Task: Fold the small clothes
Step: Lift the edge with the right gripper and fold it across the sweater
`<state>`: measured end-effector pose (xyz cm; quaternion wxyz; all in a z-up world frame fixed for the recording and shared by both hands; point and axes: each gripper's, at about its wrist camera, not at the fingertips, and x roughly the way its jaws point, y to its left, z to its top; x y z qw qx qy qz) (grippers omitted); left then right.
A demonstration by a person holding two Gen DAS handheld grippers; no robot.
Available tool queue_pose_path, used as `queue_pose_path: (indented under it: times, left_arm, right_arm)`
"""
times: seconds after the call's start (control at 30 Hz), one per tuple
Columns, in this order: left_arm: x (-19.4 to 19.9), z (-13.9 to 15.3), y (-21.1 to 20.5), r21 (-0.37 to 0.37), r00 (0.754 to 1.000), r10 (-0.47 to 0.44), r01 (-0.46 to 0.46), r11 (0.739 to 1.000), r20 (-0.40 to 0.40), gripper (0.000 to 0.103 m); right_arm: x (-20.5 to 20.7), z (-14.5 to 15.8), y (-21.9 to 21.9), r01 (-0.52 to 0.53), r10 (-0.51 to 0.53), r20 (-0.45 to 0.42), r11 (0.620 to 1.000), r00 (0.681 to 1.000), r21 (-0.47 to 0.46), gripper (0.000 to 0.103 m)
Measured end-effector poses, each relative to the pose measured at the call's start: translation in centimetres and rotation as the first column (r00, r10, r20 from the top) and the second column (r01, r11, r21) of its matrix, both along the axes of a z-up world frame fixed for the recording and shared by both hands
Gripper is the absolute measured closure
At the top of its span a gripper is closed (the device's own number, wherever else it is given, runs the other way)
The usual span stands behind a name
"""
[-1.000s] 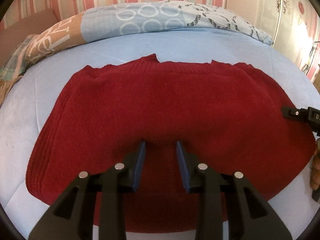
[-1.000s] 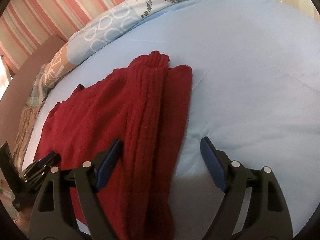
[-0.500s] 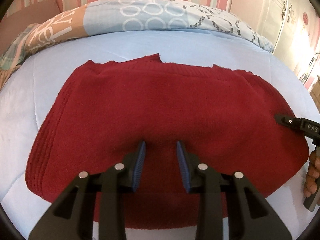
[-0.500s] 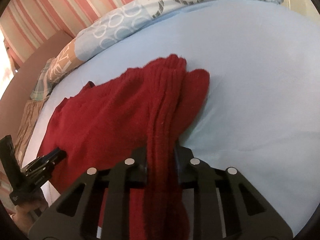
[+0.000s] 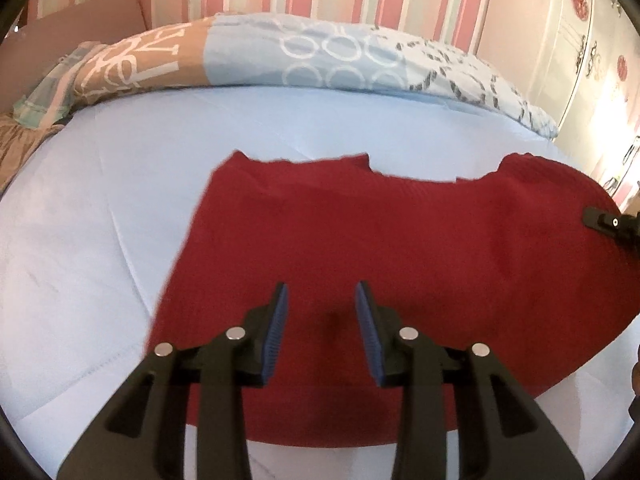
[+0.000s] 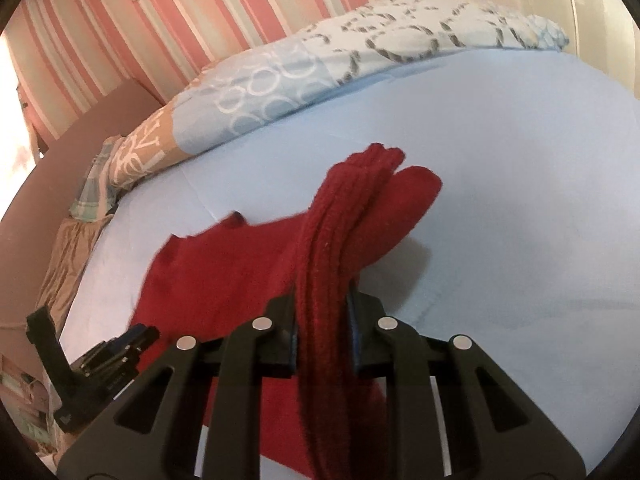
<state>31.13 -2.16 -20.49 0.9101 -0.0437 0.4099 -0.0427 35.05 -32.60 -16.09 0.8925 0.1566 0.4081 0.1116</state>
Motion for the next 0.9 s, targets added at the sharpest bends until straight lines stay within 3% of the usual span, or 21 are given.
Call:
queue_pose_path:
  times: [0.33, 0.53, 0.73, 0.9]
  left_arm:
    - [-1.2, 4.0, 6.5, -0.061, 0.999, 0.021, -0.018, 0.998, 0.045, 0.064]
    - [-2.6, 6.4, 12.1, -0.030, 0.994, 0.042, -0.039, 0.999, 0.105, 0.064]
    - [-4.4, 7.2, 19.1, 0.026, 0.989, 0.069, -0.073, 0.997, 0.131, 0.064]
    - [-6.1, 6.7, 24.8, 0.019, 0.982, 0.150, -0.153, 0.988, 0.115, 0.064]
  right_arm:
    - [0.7, 4.0, 9.3, -0.030, 0.032, 0.012, 0.994, 0.999, -0.101, 0.085]
    - [1.1, 4.5, 17.4, -0.099, 0.102, 0.020, 0.988, 0.995, -0.120, 0.085]
    - [1.9, 2.0, 25.8, -0.136, 0.137, 0.001, 0.985, 0.991, -0.109, 0.085]
    - [2.5, -3.4, 32.0, -0.142, 0.135, -0.055, 0.980, 0.989, -0.138, 0.085]
